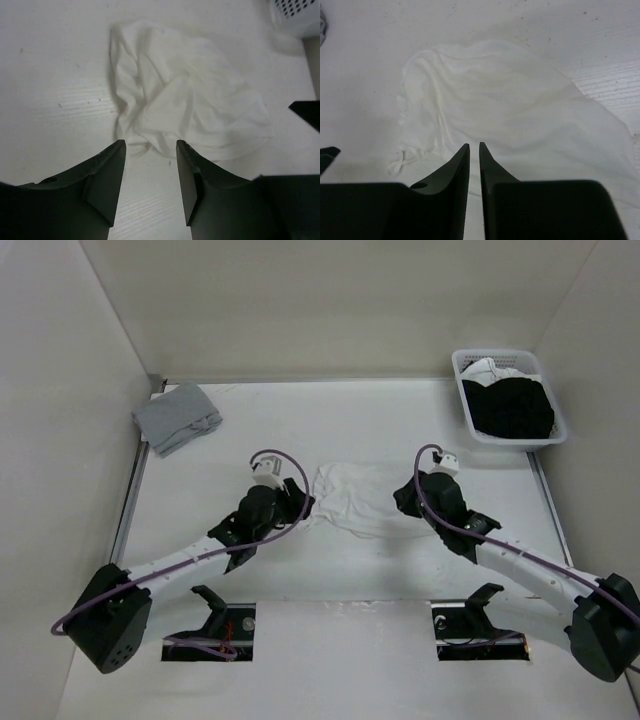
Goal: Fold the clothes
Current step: Move the tank top to the center of the board, then flatten the tank top out
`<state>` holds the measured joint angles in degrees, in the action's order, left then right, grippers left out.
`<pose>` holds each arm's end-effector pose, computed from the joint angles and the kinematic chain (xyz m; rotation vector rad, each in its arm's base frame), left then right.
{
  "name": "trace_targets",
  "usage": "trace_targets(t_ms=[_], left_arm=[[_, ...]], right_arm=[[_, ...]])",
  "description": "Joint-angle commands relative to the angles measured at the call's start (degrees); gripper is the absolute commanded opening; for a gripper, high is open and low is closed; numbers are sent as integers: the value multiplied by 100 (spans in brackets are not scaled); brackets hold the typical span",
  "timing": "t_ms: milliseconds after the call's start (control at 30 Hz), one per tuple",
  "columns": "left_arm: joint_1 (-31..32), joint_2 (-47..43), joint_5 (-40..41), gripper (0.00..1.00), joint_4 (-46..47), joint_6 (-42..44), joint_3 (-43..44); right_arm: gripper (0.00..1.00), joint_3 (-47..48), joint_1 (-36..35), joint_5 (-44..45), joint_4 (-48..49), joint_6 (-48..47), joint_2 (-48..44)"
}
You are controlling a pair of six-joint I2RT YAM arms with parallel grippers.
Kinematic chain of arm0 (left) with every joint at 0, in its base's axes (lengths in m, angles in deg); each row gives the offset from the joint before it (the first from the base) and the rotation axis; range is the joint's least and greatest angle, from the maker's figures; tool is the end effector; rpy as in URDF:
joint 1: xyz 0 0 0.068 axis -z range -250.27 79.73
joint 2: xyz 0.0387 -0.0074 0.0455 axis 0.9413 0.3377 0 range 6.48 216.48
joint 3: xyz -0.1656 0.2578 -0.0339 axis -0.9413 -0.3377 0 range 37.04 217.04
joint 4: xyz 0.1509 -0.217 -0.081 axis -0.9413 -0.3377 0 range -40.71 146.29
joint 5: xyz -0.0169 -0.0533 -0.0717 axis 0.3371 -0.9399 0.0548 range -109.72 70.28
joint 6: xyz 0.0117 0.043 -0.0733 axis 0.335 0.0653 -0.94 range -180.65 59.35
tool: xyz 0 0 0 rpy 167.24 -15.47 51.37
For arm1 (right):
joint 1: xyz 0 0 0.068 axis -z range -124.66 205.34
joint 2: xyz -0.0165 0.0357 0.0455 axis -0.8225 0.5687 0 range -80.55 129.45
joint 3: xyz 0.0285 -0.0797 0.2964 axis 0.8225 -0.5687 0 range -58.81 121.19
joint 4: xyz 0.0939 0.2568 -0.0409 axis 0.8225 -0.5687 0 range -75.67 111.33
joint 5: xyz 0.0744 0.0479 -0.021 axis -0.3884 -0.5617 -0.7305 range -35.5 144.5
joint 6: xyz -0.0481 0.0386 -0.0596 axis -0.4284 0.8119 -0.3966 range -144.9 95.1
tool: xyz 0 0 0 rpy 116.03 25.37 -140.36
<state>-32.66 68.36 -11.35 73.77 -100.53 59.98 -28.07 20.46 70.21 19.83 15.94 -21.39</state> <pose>0.2108 -0.1485 0.2067 -0.1403 2.0123 -0.7441 0.2178 0.1268 0.2268 0.2774 2.0954 0.5184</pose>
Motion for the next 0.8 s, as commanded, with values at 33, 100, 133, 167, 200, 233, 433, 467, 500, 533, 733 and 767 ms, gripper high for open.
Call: trace_targets(t_ms=[33, 100, 133, 167, 200, 233, 433, 467, 500, 533, 733, 767], left_arm=[[471, 542, 728, 43, -490, 419, 439], [629, 771, 755, 43, -543, 402, 571], [864, 972, 772, 43, -535, 367, 728], [1076, 1105, 807, 43, -508, 349, 843], [1278, 1263, 877, 44, -491, 393, 983], [1419, 1412, 1026, 44, -534, 410, 1132], [1377, 1905, 1616, 46, -684, 279, 1336], [1359, 1941, 1616, 46, -658, 270, 1336], [1298, 2080, 1590, 46, -597, 253, 1336], [1271, 2177, 1564, 47, -553, 244, 1362], [1210, 2819, 1045, 48, -69, 288, 1652], [1192, 2890, 1054, 45, -69, 296, 1696]], right_arm=[[44, -138, -261, 818, -693, 423, -88], [55, -191, -209, 952, -860, 538, -115], [60, -200, -130, 1004, -957, 600, -123], [62, -191, -68, 1013, -1010, 644, -115], [63, -165, 2, 1014, -1054, 662, -80], [63, -121, 98, 1022, -1159, 688, -1], [59, -226, 222, 1137, -1195, 803, -114], [59, -253, 222, 1137, -1152, 803, -141], [58, -288, 222, 1119, -1073, 803, -176], [58, -305, 214, 1102, -1020, 803, -176], [55, -279, 248, 1101, -1098, 785, 8], [55, -288, 310, 1136, -1159, 776, -18]])
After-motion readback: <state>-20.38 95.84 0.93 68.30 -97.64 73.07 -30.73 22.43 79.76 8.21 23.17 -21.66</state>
